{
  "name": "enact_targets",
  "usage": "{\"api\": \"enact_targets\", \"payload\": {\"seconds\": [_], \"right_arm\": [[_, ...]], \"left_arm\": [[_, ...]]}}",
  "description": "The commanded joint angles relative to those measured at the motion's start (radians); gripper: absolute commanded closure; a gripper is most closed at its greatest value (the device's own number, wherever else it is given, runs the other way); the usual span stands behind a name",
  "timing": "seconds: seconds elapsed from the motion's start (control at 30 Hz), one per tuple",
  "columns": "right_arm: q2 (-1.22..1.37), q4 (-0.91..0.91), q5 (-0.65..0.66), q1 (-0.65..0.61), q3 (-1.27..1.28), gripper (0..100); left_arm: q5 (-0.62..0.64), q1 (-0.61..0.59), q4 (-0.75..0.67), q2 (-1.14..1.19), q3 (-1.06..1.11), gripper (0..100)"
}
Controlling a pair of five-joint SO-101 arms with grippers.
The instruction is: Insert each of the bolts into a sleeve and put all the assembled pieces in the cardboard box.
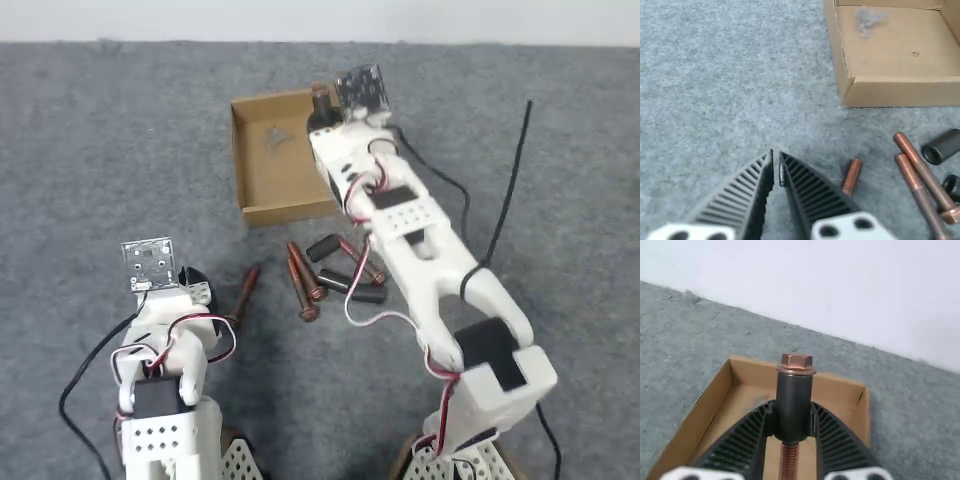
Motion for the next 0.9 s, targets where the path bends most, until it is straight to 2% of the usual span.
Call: {"api": "enact_targets", "payload": {"seconds": [0.0,0.13,0.33,0.73,0.87], "right_arm": [[0.041,0.14,0.023,0.045,-0.222,99.1],[0.179,0.312,0.023,0.074,-0.416,99.1],[0.375,0.467,0.023,0.093,-0.635,99.1],[0.61,0.826,0.025,0.085,-0.985,98.9],[0.685,0.934,0.095,0.085,-1.114,98.9]], "left_arm": [[-0.012,-0.005,0.005,-0.006,-0.015,99],[-0.012,-0.005,0.005,-0.006,-0.015,99],[-0.012,-0.005,0.005,-0.006,-0.015,99],[-0.012,-0.005,0.003,-0.006,-0.015,99],[-0.012,-0.005,0.003,-0.006,-0.015,99]]}}
